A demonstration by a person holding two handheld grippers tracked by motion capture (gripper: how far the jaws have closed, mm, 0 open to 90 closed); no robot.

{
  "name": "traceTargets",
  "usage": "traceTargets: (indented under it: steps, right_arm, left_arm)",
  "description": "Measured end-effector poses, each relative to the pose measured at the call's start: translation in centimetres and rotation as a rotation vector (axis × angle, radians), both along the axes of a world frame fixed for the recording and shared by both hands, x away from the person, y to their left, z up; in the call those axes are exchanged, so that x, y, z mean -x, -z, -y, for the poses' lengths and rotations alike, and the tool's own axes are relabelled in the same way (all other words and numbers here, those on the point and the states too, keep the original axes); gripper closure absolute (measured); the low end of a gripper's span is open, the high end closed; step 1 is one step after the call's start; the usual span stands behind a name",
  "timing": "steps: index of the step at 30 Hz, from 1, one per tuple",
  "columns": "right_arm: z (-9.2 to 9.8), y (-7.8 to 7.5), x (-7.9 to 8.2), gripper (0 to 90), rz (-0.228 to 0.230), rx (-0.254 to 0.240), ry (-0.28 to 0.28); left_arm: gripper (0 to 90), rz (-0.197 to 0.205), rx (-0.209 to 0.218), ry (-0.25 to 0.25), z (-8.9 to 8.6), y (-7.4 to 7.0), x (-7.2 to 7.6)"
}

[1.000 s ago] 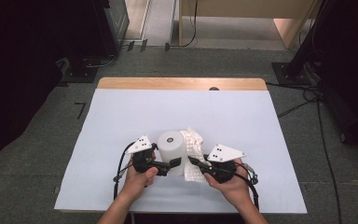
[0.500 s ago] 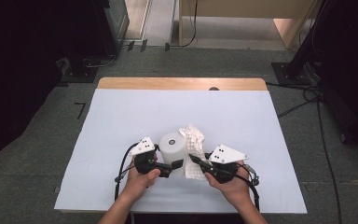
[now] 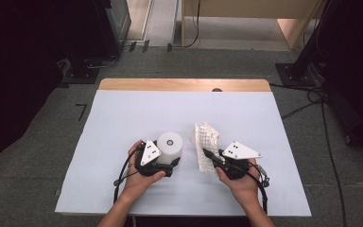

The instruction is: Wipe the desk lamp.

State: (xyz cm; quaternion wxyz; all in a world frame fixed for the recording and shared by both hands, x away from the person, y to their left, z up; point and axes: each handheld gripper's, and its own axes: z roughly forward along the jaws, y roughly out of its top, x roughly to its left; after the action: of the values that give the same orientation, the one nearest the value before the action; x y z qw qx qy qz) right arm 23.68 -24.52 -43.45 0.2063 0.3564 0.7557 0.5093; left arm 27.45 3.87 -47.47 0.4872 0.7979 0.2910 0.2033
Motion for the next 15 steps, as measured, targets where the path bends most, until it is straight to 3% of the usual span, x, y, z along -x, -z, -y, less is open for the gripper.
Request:
traceTargets:
  steps: [6,9,12,15]
  right_arm:
    - [-0.1,0.1,0.1,80.0,0.001,0.006,-0.007]
    - [0.1,0.1,0.0,80.0,0.007,0.004,-0.001]
    - [0.2,0.1,0.0,80.0,0.004,0.001,0.004]
    - [0.0,0.1,0.1,80.0,0.002,0.002,0.001]
  left_arm:
    - [7.2,0.003,0.008,-0.026,-0.2,0.1,0.1]
    - [6.8,-0.01,0.051,-0.048,-0.3,-0.2,0.4]
    - [5.8,-0.014,0.074,-0.078,-0.1,-0.4,0.8]
    - [5.3,-0.011,0.094,-0.15,0.4,-0.5,1.4]
